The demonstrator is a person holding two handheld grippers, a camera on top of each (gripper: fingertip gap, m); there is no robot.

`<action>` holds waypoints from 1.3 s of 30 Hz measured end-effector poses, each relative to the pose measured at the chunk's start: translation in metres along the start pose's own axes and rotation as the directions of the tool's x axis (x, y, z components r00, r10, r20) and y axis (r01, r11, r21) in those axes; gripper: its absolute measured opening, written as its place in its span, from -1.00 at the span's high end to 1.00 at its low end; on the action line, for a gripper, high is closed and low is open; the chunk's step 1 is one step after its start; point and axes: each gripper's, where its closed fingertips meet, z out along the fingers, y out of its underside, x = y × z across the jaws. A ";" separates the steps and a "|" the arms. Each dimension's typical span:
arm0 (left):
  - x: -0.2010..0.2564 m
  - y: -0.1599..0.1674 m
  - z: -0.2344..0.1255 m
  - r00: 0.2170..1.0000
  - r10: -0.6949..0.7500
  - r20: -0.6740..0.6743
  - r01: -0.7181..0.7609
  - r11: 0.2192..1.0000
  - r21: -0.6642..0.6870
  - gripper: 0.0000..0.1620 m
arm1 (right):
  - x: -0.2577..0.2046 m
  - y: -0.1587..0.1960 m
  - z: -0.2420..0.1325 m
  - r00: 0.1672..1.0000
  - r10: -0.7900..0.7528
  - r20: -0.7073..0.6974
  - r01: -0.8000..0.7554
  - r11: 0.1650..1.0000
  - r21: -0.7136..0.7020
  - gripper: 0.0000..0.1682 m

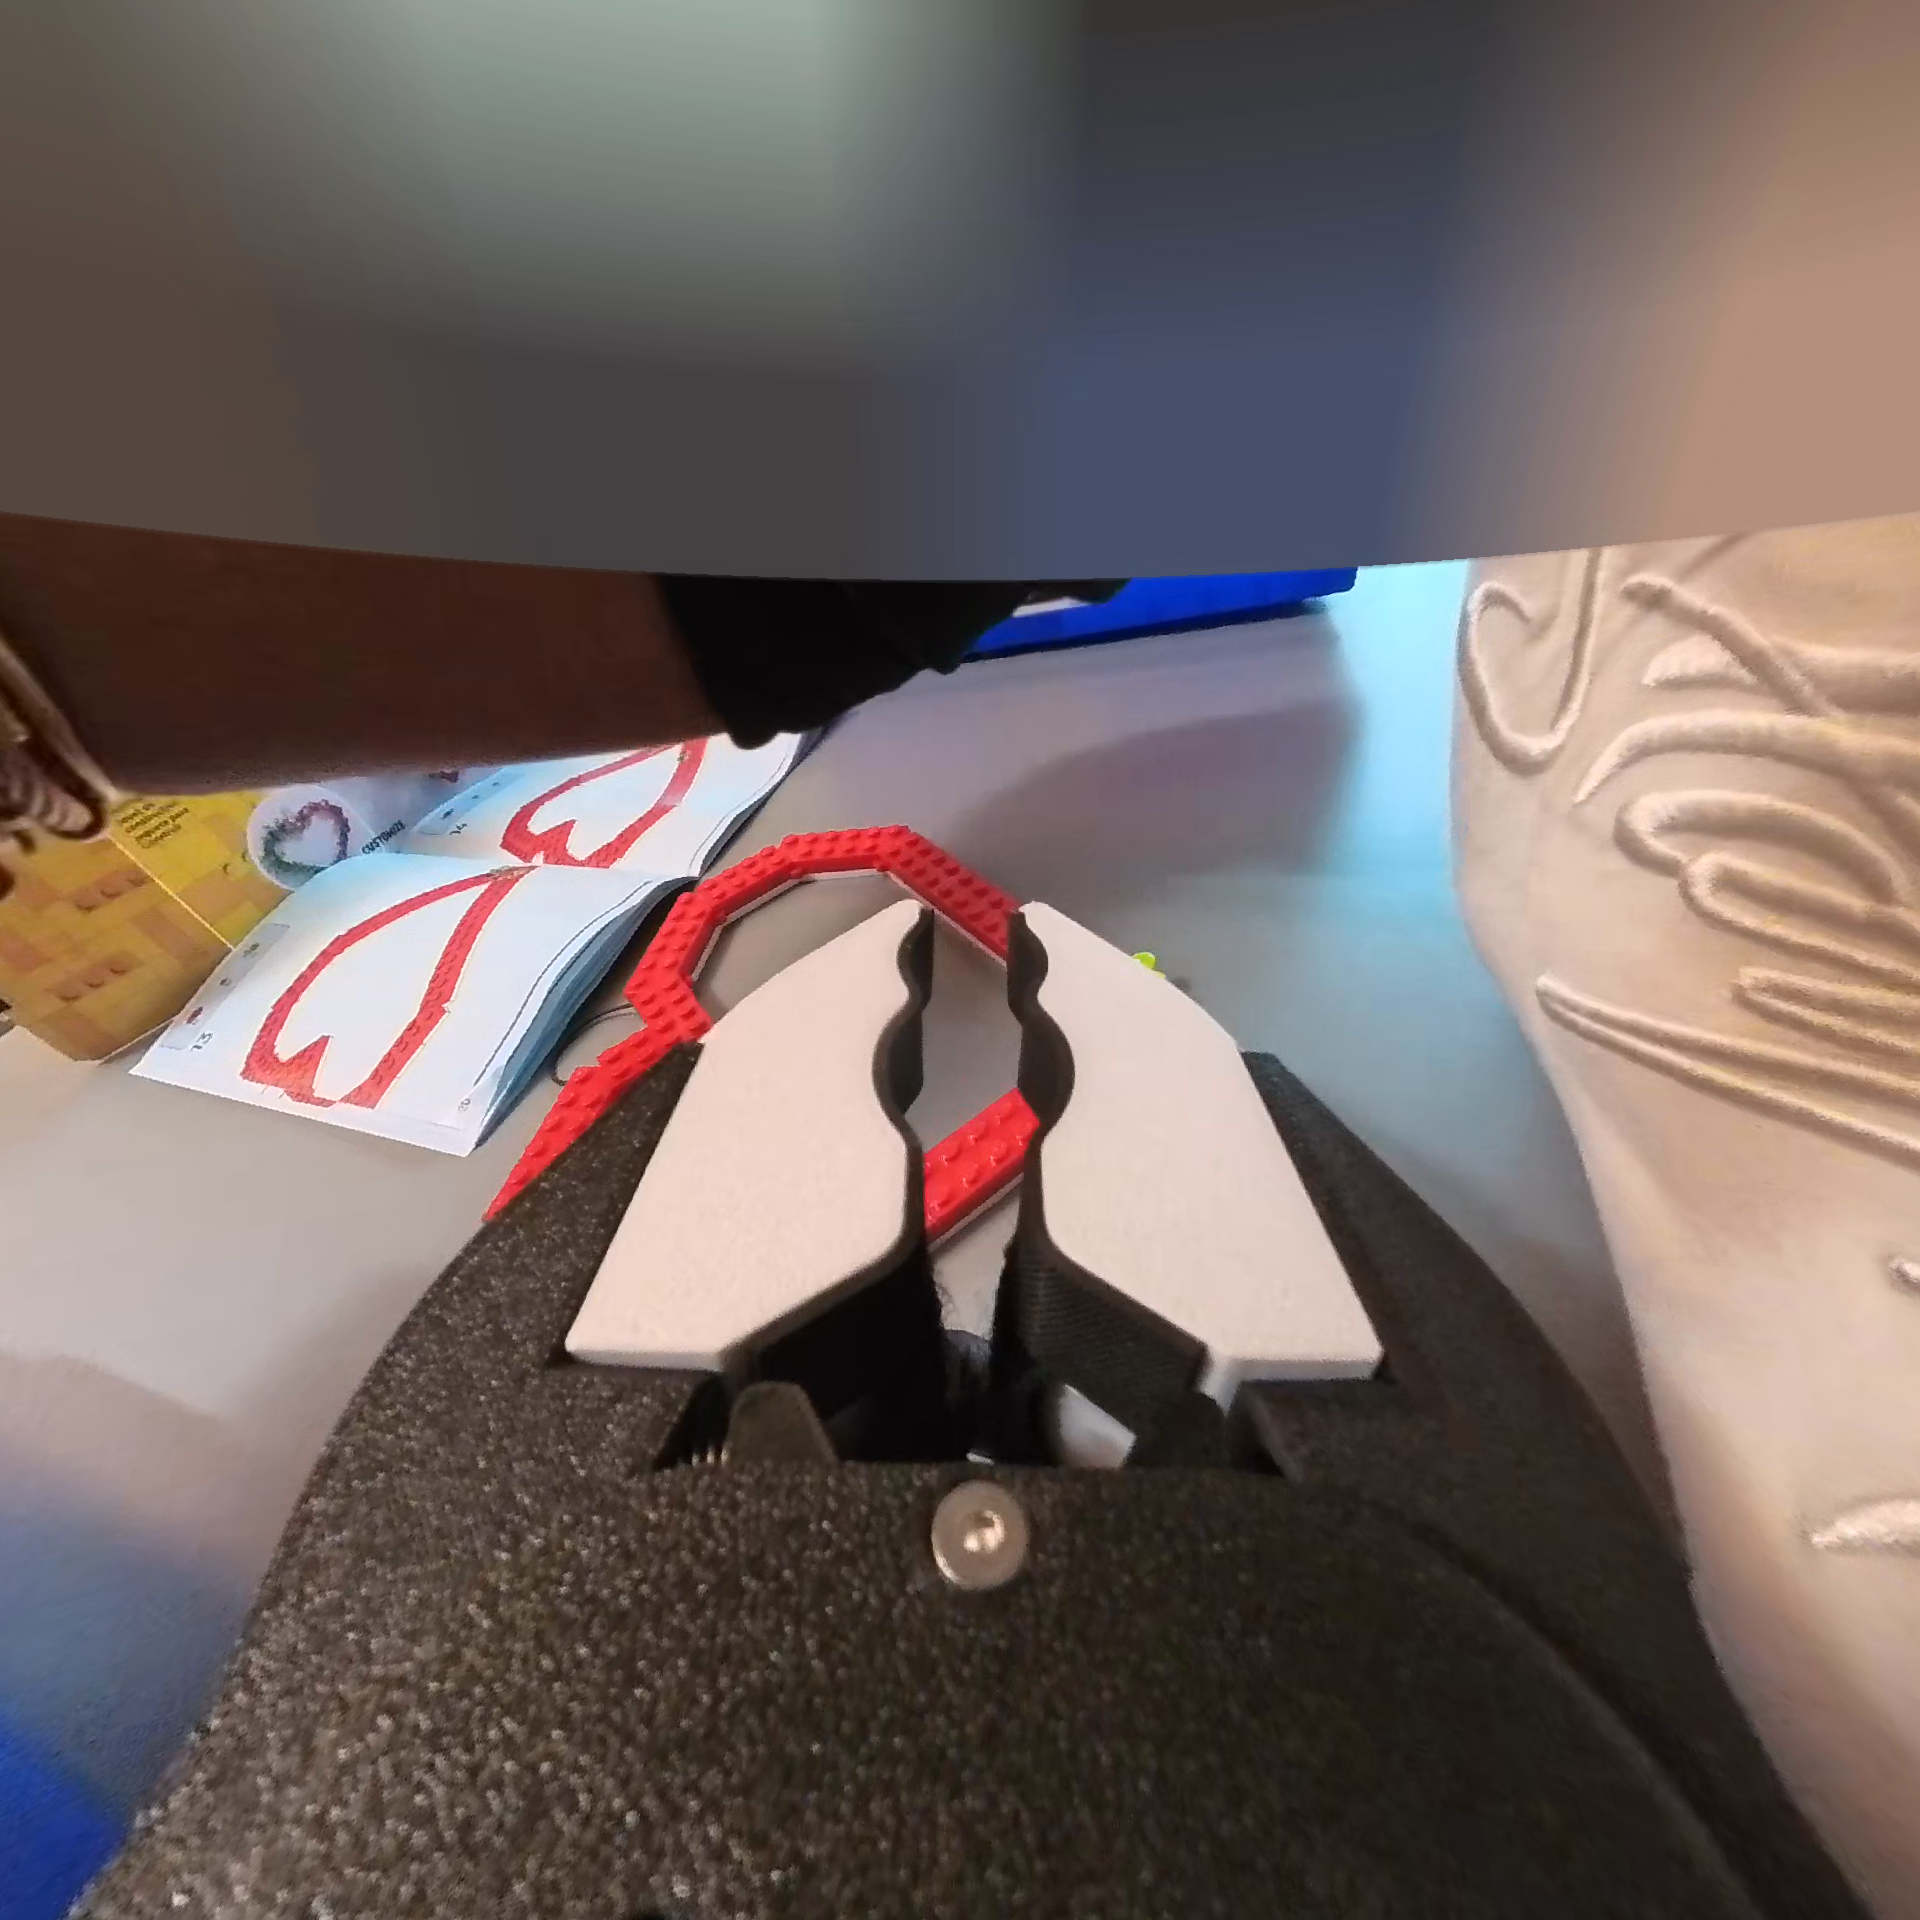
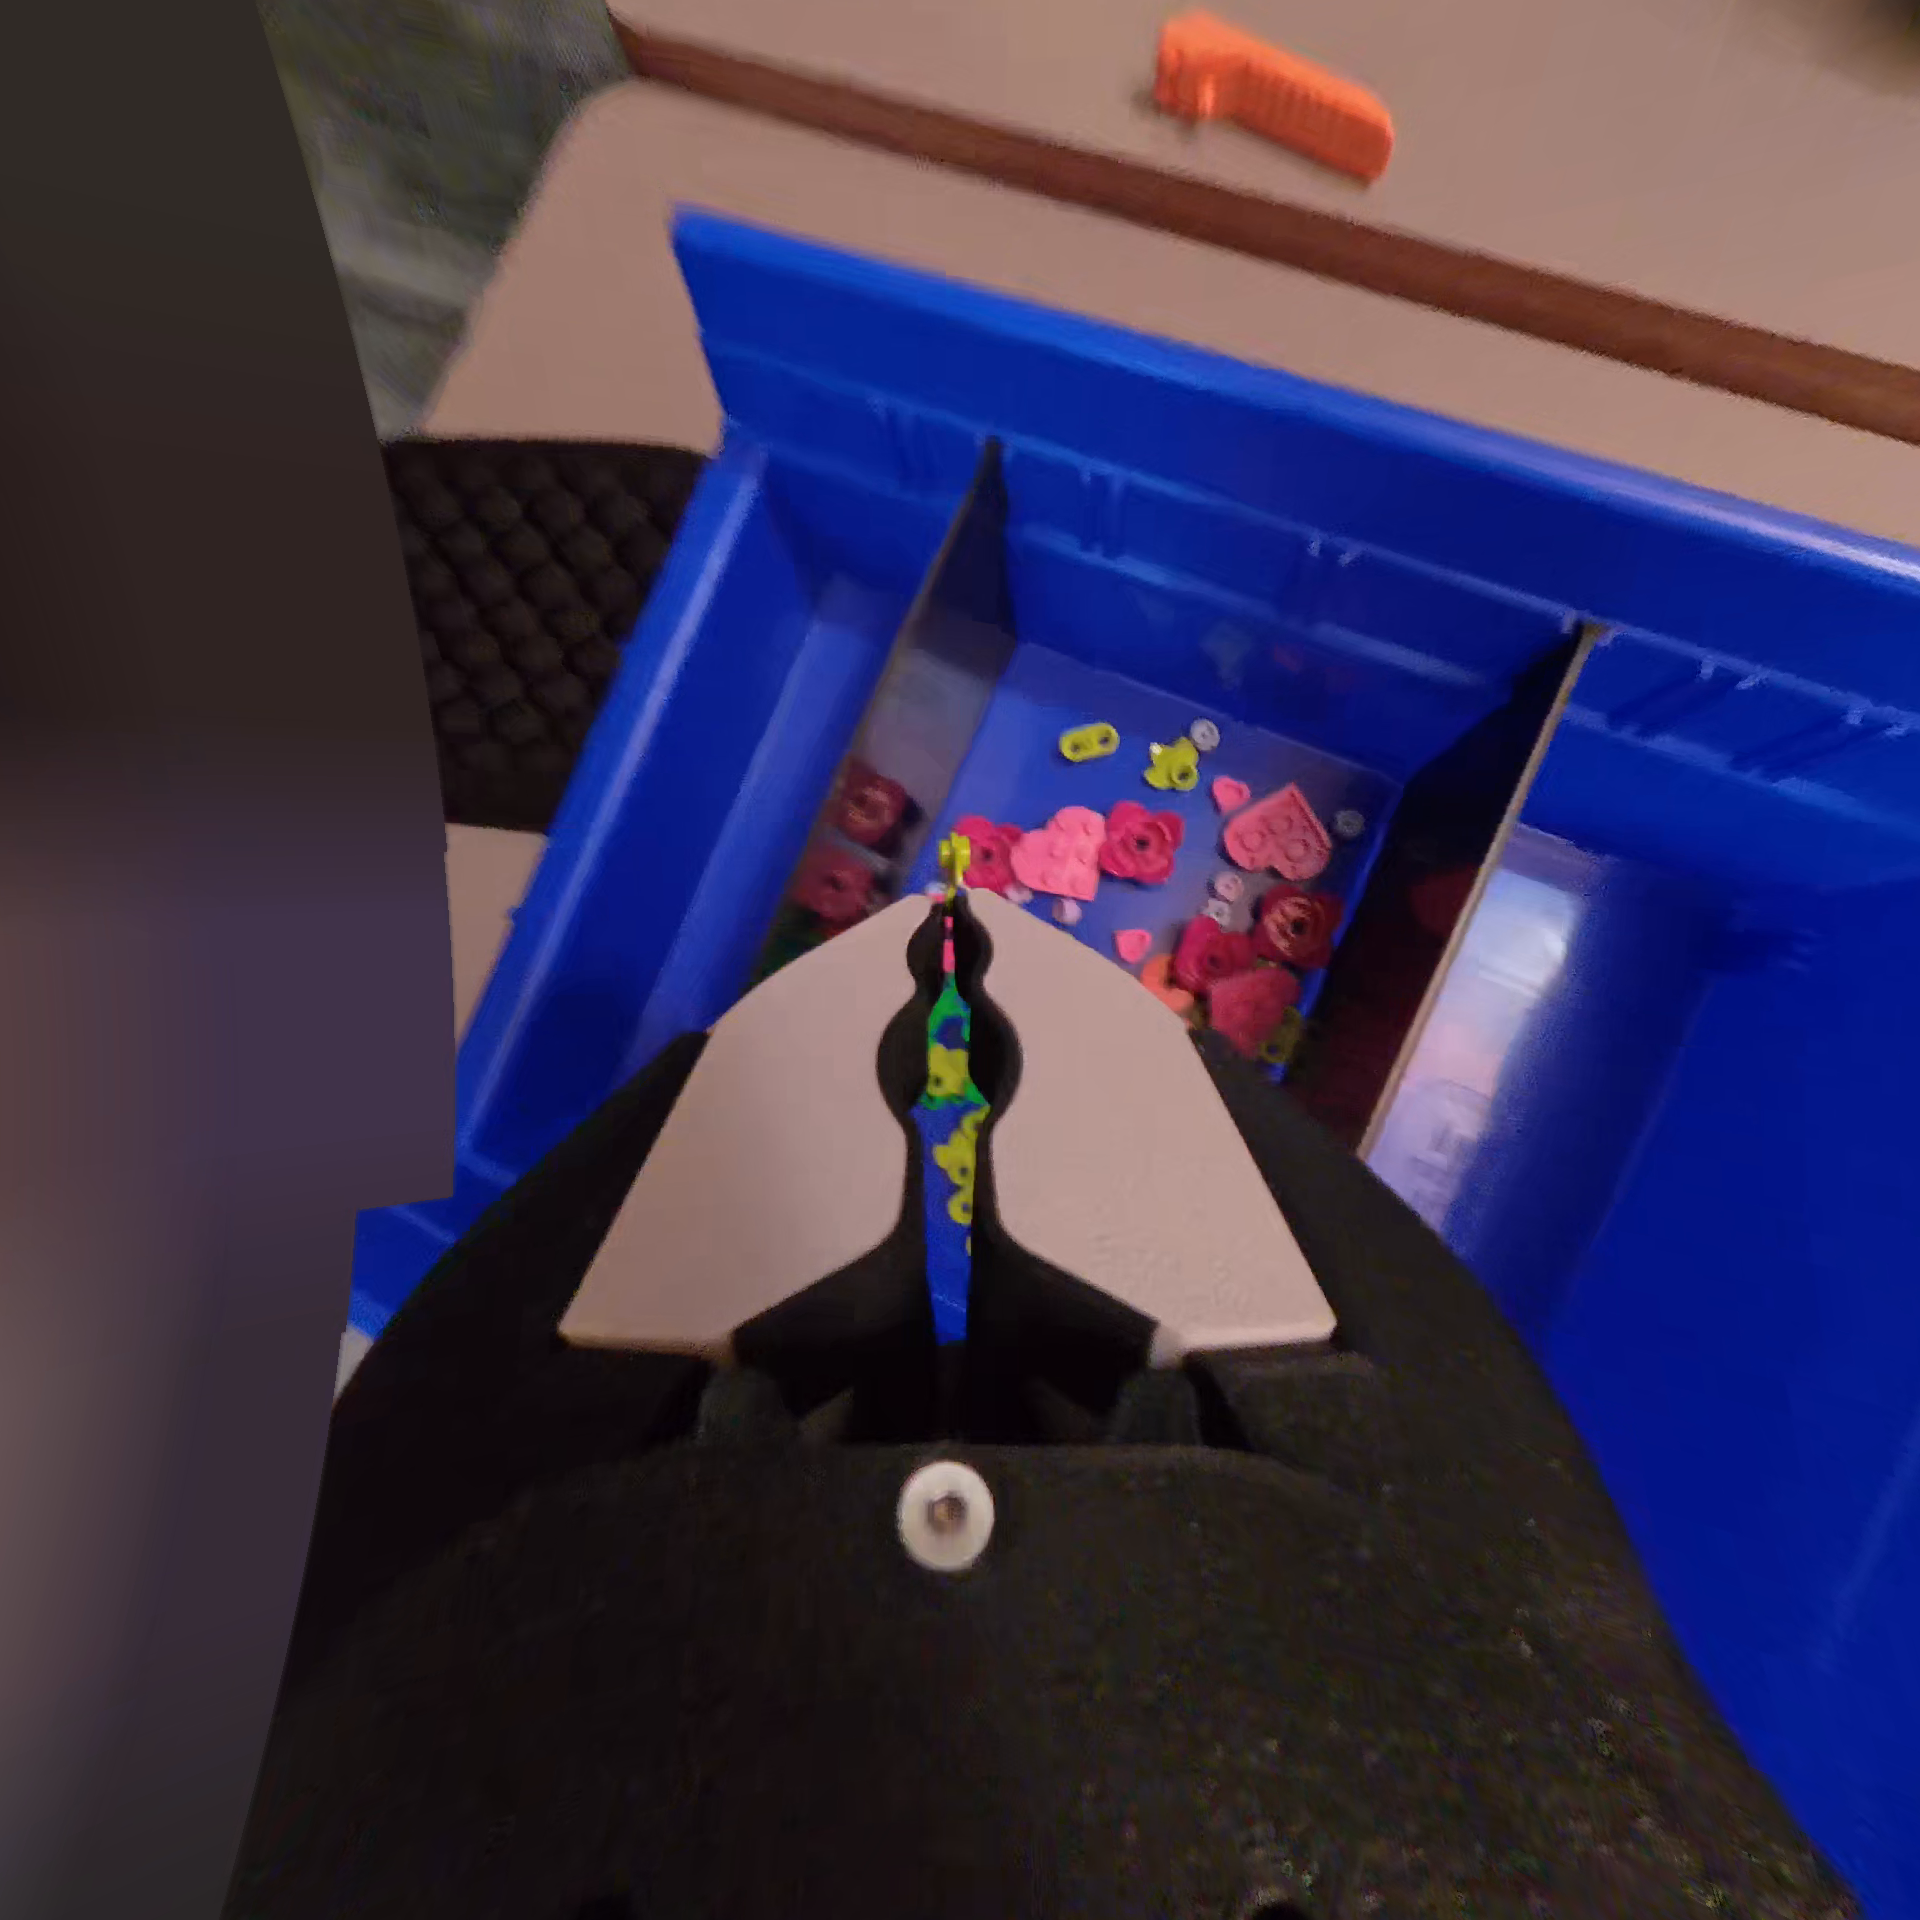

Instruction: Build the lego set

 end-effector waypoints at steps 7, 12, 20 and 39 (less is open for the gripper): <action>-0.001 -0.012 -0.003 1.000 -0.031 0.001 0.031 0.997 0.073 0.80 | -0.051 -0.015 -0.058 0.972 0.148 0.184 -0.199 0.932 0.301 0.98; -0.020 -0.035 -0.016 0.990 -0.120 0.079 0.099 0.967 0.234 0.72 | -0.094 -0.003 -0.108 0.956 0.239 0.170 -0.292 0.819 0.493 0.99; -0.079 -0.071 -0.076 0.799 -0.601 -0.020 0.457 0.585 0.670 0.82 | -0.157 0.063 -0.146 0.879 0.473 0.048 -0.347 0.569 0.745 0.98; -0.040 -0.098 -0.023 0.748 -0.626 -0.221 0.634 0.574 0.519 1.00 | -0.217 0.102 -0.146 0.832 0.549 0.076 -0.276 0.292 0.916 0.98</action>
